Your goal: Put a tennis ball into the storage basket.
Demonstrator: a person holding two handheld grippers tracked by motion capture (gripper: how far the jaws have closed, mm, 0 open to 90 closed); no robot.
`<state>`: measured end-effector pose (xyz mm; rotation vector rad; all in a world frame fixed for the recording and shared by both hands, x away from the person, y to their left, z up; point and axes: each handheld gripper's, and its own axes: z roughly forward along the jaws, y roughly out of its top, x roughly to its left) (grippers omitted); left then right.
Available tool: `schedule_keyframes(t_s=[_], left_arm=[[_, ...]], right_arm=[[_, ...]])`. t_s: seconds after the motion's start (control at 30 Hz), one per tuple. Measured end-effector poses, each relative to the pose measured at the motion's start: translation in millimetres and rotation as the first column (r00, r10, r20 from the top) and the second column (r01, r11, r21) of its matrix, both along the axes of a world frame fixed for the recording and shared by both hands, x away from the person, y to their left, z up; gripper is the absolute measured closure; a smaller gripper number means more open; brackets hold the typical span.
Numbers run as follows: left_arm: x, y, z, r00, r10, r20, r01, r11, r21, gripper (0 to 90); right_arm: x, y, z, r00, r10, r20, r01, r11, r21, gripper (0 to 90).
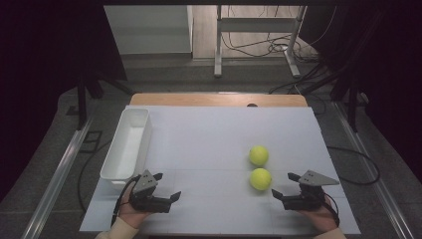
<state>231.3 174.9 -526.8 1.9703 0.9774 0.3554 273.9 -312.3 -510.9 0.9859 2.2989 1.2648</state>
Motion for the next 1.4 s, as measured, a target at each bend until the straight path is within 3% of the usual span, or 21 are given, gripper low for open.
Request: schedule_keyframes(t_s=[1.0, 1.4], left_arm=[[5.1, -6.0, 5.9, 0.9999, -0.014, 0.008, 0.014, 0.9998, -0.011, 7.2], [12.0, -13.7, 15.3, 0.9993, -0.023, 0.028, 0.023, 0.9997, -0.006, 7.2]], right_arm=[[-1.2, -0.1, -0.7, 1.0, -0.007, 0.006, 0.007, 0.9998, -0.02, 11.8], [-1.4, -0.6, -1.0, 1.0, -0.006, 0.006, 0.007, 0.9997, -0.024, 11.9]])
